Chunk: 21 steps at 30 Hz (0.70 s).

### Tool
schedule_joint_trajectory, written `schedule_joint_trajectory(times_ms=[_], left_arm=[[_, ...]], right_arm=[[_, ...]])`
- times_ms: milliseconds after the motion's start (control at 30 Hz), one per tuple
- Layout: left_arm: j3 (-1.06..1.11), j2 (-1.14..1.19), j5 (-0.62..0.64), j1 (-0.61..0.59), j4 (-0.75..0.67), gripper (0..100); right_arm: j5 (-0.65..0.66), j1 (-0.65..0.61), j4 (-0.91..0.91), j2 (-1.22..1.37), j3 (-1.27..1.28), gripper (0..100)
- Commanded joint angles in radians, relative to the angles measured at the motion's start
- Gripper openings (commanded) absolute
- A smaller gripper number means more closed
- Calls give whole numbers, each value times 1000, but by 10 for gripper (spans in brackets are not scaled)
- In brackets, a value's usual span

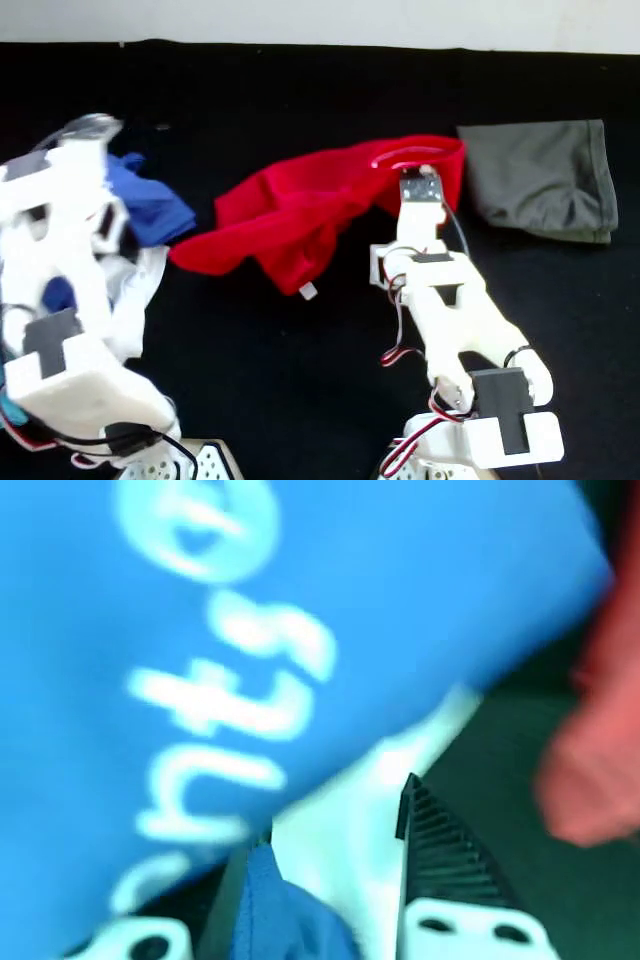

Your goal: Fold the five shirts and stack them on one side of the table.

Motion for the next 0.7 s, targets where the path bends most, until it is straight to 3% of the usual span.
schedule_joint_trajectory(times_ms=[0, 200, 367, 500, 667], left_arm=[[41, -5, -38, -159, -124, 211], [68, -12, -264, -414, -219, 210], [-51, -19, -299, -576, -193, 210], [-208, -19, -296, -572, 11, 210], [-446, -19, -187, -407, 350, 210]], right_arm=[[-5, -5, -24, 4, -33, 224], [-5, -5, -24, 4, -33, 224], [-5, -5, -24, 5, -35, 224], [-5, -5, -24, 5, -35, 224], [-5, -5, -24, 5, -35, 224]])
